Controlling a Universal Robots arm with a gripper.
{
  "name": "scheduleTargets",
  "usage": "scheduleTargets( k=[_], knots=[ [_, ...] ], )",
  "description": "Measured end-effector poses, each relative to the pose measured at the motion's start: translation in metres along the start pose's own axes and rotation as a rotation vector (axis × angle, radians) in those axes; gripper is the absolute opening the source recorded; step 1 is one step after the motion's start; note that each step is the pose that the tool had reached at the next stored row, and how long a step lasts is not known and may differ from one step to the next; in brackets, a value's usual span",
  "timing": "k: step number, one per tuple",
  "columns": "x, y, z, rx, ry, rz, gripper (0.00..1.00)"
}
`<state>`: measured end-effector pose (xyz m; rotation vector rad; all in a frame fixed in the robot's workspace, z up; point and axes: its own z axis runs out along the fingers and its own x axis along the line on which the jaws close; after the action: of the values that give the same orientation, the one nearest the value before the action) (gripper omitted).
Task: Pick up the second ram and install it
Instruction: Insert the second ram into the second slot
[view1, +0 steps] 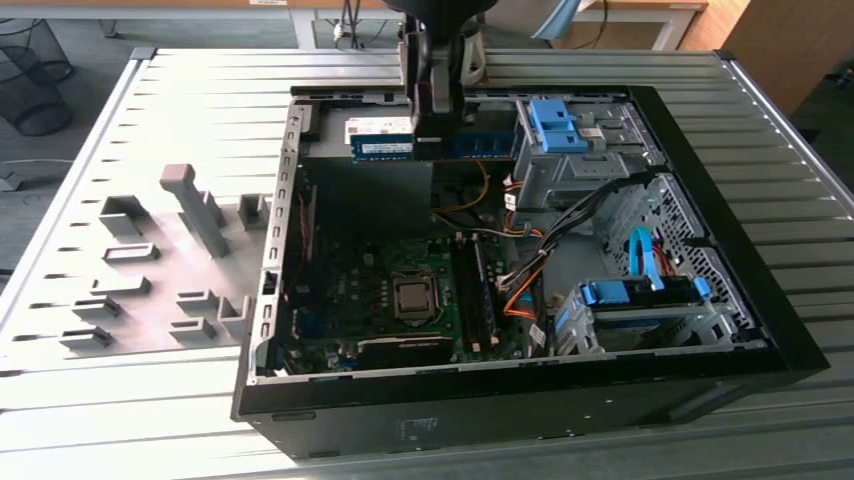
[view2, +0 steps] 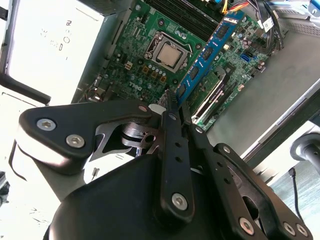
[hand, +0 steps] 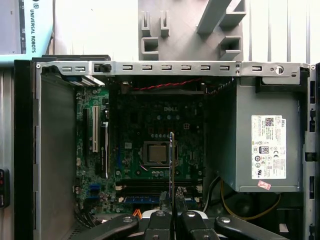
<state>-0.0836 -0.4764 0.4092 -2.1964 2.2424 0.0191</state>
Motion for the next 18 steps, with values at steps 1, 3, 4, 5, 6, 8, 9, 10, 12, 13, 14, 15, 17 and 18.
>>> scheduleTargets(
  k=[1,3,4,5,6,8,9,10,12,13,14,15,17,18],
  knots=[
    [0.0,0.0,0.0001,0.0001,0.0004,0.007,0.14],
    [0.0,0.0,0.0003,0.0003,0.001,0.025,0.14],
    [0.0,0.0,0.0005,0.0004,0.0012,0.035,0.14],
    [0.0,0.0,0.0006,0.0005,0.0015,0.045,0.14],
    [0.0,0.0,0.0008,0.0006,0.0016,0.057,0.14],
    [0.0,0.0001,0.0009,0.0007,0.0016,0.07,0.14],
    [0.0,0.0001,0.001,0.0007,0.0016,0.07,0.14],
    [0.0,0.0001,0.001,0.0007,0.0016,0.07,0.14],
    [0.0,0.0001,0.001,0.0008,0.0015,0.07,0.14],
    [0.0,0.0001,0.001,0.0008,0.0015,0.071,0.14],
    [0.0,0.0001,0.0011,0.0008,0.0015,0.072,0.14],
    [0.0,0.0,0.0012,0.0009,0.0014,0.077,0.14],
    [0.0,0.0,0.0015,0.0011,0.0016,0.103,0.14],
    [0.0,0.0,0.0017,0.0013,0.0017,0.118,0.14]
  ],
)
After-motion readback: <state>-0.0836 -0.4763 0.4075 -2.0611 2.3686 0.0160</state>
